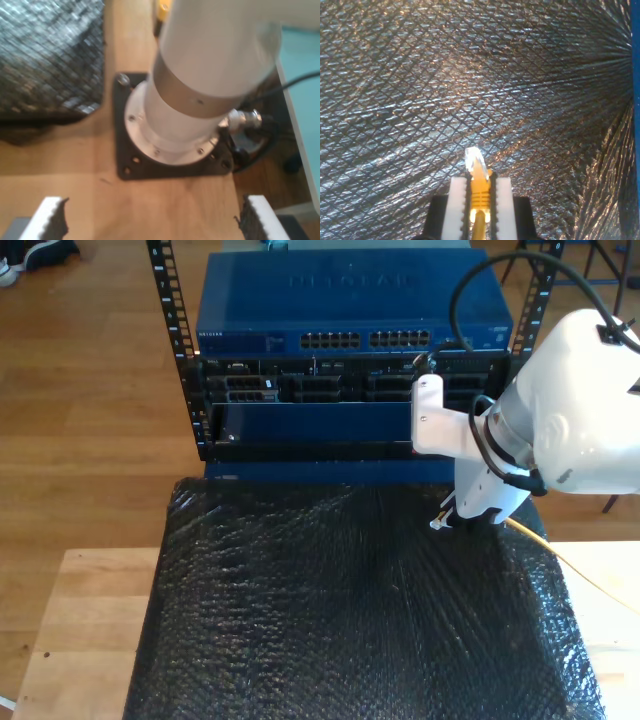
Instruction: Grab the cable and plug it in
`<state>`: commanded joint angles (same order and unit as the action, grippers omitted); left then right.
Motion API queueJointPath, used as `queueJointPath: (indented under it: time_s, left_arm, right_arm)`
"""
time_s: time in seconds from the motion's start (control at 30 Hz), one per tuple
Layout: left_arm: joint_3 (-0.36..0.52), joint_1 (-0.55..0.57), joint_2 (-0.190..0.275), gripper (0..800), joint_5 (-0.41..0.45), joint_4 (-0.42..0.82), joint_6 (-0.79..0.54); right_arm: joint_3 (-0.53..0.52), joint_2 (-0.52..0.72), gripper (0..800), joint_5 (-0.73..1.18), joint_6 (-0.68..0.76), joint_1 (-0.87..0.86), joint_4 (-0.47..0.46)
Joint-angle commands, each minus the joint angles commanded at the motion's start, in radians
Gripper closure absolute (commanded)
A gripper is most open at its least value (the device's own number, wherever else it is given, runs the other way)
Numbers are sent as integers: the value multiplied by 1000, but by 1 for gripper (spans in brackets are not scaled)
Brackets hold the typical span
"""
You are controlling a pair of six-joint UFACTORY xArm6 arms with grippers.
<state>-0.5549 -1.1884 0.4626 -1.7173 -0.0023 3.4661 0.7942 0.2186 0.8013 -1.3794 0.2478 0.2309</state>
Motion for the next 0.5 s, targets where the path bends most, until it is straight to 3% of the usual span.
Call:
queueJointPath:
  time_s: [0.13, 0.37, 0.5]
  left_arm:
    - [84, -41, 52, 0, 60, 6, -69]
    - [190, -117, 52, 0, 242, 12, -106]
    - [227, -124, 60, 0, 278, 48, -114]
  right_arm:
    - [-2, -2, 800, 0, 0, 0, 2]
    - [-2, -2, 800, 0, 3, 0, 2]
    - [-3, -2, 800, 0, 3, 0, 2]
